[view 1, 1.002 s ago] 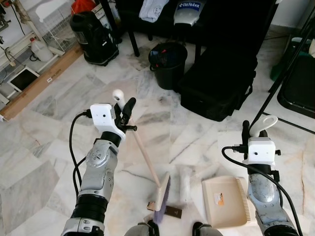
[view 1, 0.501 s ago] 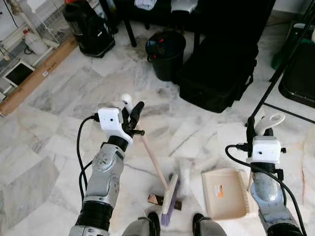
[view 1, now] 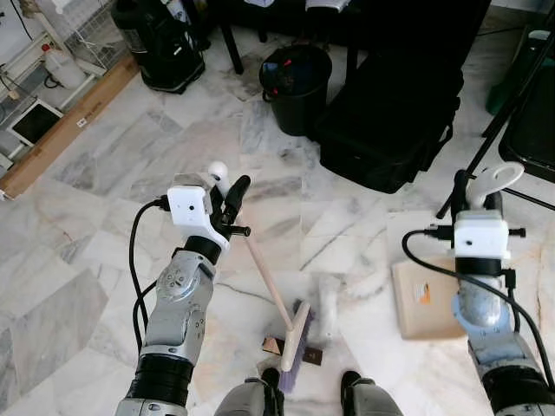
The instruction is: Sweep floor
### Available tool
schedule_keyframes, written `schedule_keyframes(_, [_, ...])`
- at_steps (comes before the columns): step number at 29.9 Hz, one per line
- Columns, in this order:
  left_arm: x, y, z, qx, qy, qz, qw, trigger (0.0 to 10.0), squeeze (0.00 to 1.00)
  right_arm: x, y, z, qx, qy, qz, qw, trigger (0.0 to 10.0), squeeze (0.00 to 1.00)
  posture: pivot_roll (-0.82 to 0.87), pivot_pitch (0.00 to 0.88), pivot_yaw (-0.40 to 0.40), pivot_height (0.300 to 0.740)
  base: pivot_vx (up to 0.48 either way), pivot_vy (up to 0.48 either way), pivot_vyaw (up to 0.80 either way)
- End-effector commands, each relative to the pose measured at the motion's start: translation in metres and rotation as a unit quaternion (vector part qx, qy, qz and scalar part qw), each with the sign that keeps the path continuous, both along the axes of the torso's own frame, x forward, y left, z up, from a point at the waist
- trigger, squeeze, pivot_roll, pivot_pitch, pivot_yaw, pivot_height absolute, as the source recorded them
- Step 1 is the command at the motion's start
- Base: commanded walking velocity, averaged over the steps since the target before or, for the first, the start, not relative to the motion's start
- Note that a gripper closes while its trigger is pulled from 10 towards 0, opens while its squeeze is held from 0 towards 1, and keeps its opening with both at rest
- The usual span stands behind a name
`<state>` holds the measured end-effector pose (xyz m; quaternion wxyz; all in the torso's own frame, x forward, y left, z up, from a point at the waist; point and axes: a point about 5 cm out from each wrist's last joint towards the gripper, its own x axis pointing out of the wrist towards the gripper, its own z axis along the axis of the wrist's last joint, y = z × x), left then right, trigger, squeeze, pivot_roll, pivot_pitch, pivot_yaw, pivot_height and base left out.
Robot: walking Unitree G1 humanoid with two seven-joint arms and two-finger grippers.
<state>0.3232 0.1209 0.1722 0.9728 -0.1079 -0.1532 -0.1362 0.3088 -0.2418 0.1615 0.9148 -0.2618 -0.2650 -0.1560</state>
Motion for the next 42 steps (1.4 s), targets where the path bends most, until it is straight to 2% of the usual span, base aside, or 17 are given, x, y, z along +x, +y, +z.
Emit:
schedule_keyframes(1, [-0.003,0.011,0.0,0.005,0.001,0.011,1.0,10.0,0.0,-0.001,0.005,0.0,0.012,-0.008,0.015,1.0,10.0,0.0,0.08,0.315,0.211,0.74,0.0,0.0,0.0])
schedule_keyframes(3, [-0.003,0.011,0.001,0.006,0.0,0.009,1.0,10.0,0.0,0.001,0.003,-0.007,0.03,0.007,0.009,0.999,10.0,0.0,0.08,0.318,0.214,0.74,0.0,0.0,0.0])
schedule_keyframes(5, [-0.004,0.009,0.004,0.006,-0.001,-0.001,1.0,10.0,0.0,0.001,-0.001,-0.029,0.086,0.041,-0.011,0.995,10.0,0.0,0.08,0.318,0.214,0.74,0.0,0.0,0.0])
schedule_keyframes(6, [-0.004,0.008,0.005,0.006,0.0,-0.005,1.0,10.0,0.0,0.0,-0.001,-0.035,0.094,0.051,-0.015,0.994,10.0,0.0,0.08,0.318,0.214,0.74,0.0,0.0,0.0])
schedule_keyframes(10, [-0.006,0.007,0.009,0.007,-0.001,-0.013,1.0,10.0,0.0,-0.002,0.002,-0.051,0.097,0.087,-0.017,0.991,10.0,0.0,0.11,0.319,0.23,0.74,0.0,0.0,0.0])
schedule_keyframes(11, [-0.007,0.008,0.012,0.006,-0.003,-0.015,1.0,10.0,0.0,-0.006,0.005,-0.065,0.101,0.116,-0.017,0.988,10.0,0.0,0.12,0.323,0.236,0.74,0.0,0.0,0.0])
schedule_keyframes(13, [-0.008,0.01,0.014,0.007,-0.004,-0.015,1.0,10.0,0.0,-0.008,0.007,-0.071,0.103,0.128,-0.016,0.986,10.0,0.0,0.14,0.326,0.241,0.74,0.0,0.0,0.0])
schedule_keyframes(18, [-0.006,0.015,0.014,0.006,0.001,-0.007,1.0,10.0,0.0,-0.01,0.009,-0.073,0.102,0.133,-0.014,0.986,10.0,0.0,0.14,0.323,0.244,0.74,0.0,0.0,0.0])
schedule_keyframes(20, [-0.001,0.017,0.011,0.012,-0.003,0.023,1.0,10.0,0.0,-0.01,0.007,-0.073,0.102,0.132,-0.013,0.986,10.0,0.0,0.12,0.325,0.238,0.74,0.0,0.0,0.0])
schedule_keyframes(24, [0.005,0.013,0.012,0.008,-0.016,0.03,0.999,10.0,0.0,-0.011,0.006,-0.073,0.106,0.131,-0.008,0.986,10.0,0.0,0.11,0.328,0.229,0.74,0.0,0.0,0.0])
schedule_keyframes(27, [0.006,0.003,0.009,0.035,-0.018,0.023,0.999,10.0,0.0,-0.012,0.009,-0.073,0.112,0.13,0.004,0.985,10.0,0.0,0.1,0.332,0.227,0.74,0.0,0.0,0.0])
schedule_keyframes(29, [0.002,-0.008,0.002,0.048,-0.008,0.002,0.999,10.0,0.0,-0.013,0.015,-0.074,0.134,0.124,0.02,0.983,10.0,0.0,0.09,0.337,0.221,0.74,0.0,0.0,0.0])
schedule_keyframes(35, [-0.006,-0.026,-0.012,0.044,0.03,-0.05,0.997,10.0,0.0,-0.014,0.028,-0.079,0.154,0.13,0.047,0.978,10.0,0.0,0.09,0.344,0.22,0.74,0.0,0.0,0.0])
schedule_keyframes(37, [-0.007,-0.032,-0.015,0.026,0.037,-0.069,0.997,10.0,0.0,-0.014,0.03,-0.08,0.155,0.131,0.05,0.978,10.0,0.0,0.09,0.342,0.219,0.74,0.0,0.0,0.0])
schedule_keyframes(38, [-0.009,-0.037,-0.017,-0.008,0.048,-0.089,0.995,10.0,0.0,-0.014,0.031,-0.081,0.158,0.133,0.051,0.977,10.0,0.0,0.09,0.342,0.219,0.74,0.0,0.0,0.0])
schedule_keyframes(40, [-0.011,-0.041,-0.016,-0.035,0.056,-0.102,0.993,10.0,0.0,-0.014,0.032,-0.082,0.16,0.135,0.052,0.977,10.0,0.0,0.09,0.342,0.219,0.74,0.0,0.0,0.0])
schedule_keyframes(42, [-0.014,-0.046,-0.016,-0.083,0.069,-0.109,0.988,10.0,0.0,-0.015,0.033,-0.082,0.164,0.137,0.054,0.975,10.0,0.0,0.08,0.34,0.217,0.74,0.0,0.0,0.0])
